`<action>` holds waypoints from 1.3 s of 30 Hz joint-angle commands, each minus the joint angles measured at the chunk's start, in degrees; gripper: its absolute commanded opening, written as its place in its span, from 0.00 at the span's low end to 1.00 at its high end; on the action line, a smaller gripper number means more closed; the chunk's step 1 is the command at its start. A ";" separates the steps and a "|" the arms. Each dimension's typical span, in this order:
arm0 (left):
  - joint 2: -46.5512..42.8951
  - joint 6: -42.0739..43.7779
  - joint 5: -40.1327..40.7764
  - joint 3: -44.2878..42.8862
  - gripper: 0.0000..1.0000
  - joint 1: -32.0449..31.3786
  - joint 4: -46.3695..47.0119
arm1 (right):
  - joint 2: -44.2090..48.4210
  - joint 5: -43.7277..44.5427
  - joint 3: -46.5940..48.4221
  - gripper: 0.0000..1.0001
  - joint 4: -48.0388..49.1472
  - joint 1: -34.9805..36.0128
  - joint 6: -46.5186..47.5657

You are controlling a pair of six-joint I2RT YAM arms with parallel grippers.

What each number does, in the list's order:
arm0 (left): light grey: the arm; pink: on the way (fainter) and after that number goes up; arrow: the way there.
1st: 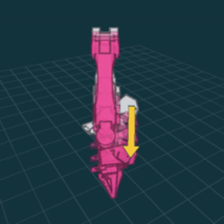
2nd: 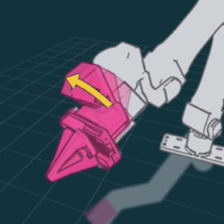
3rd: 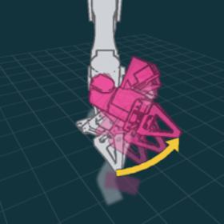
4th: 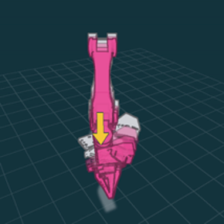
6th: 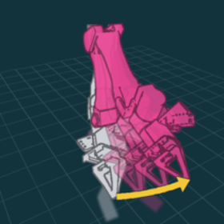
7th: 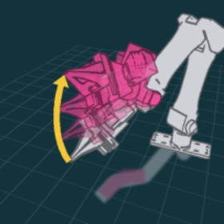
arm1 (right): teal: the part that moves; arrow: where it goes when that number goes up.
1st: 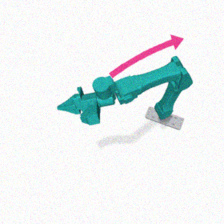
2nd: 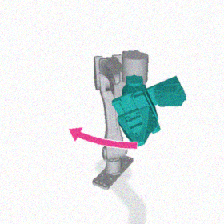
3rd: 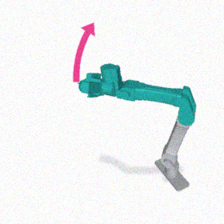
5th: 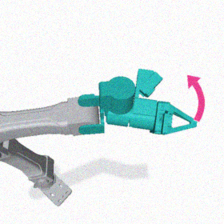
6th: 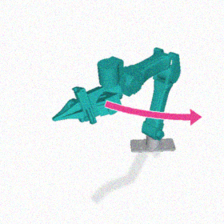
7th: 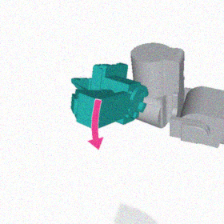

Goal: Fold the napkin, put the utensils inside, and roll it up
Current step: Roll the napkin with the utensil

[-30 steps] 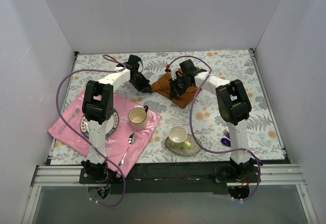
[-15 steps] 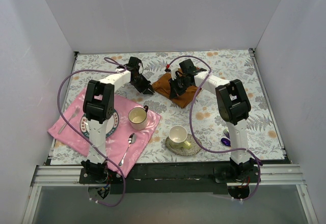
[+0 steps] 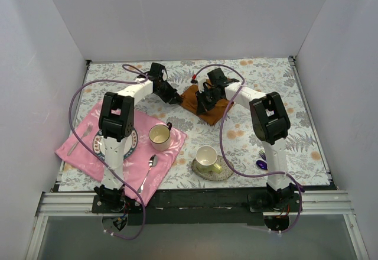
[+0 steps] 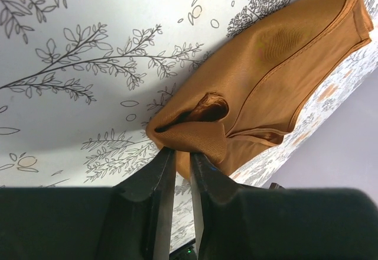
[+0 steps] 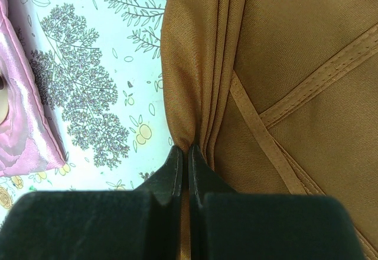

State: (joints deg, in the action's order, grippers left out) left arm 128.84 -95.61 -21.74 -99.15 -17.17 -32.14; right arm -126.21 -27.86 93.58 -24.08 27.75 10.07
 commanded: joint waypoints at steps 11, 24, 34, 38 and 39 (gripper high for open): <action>3.70 -0.89 0.99 -6.49 0.25 0.03 -3.09 | -6.94 5.36 -1.73 0.01 -10.11 0.90 2.68; 3.53 6.22 7.05 -17.73 0.38 -0.06 -11.26 | -7.64 5.27 -1.12 0.01 -10.64 0.90 2.77; -7.96 0.79 5.49 -1.27 0.41 -2.96 -10.15 | -8.00 1.85 -3.05 0.01 -8.62 0.11 -0.13; -10.97 -3.78 2.94 7.12 0.42 -4.71 -3.30 | -8.26 1.67 -2.79 0.01 -8.53 0.03 -0.49; -10.71 -5.36 2.15 7.92 0.43 -5.15 -1.28 | -8.26 1.75 -2.70 0.01 -8.88 0.11 -0.40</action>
State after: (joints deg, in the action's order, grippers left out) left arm 124.01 -95.57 -16.43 -95.53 -20.45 -40.10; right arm -127.66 -30.87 95.02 -25.19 26.79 9.10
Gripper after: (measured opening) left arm 0.415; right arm 0.043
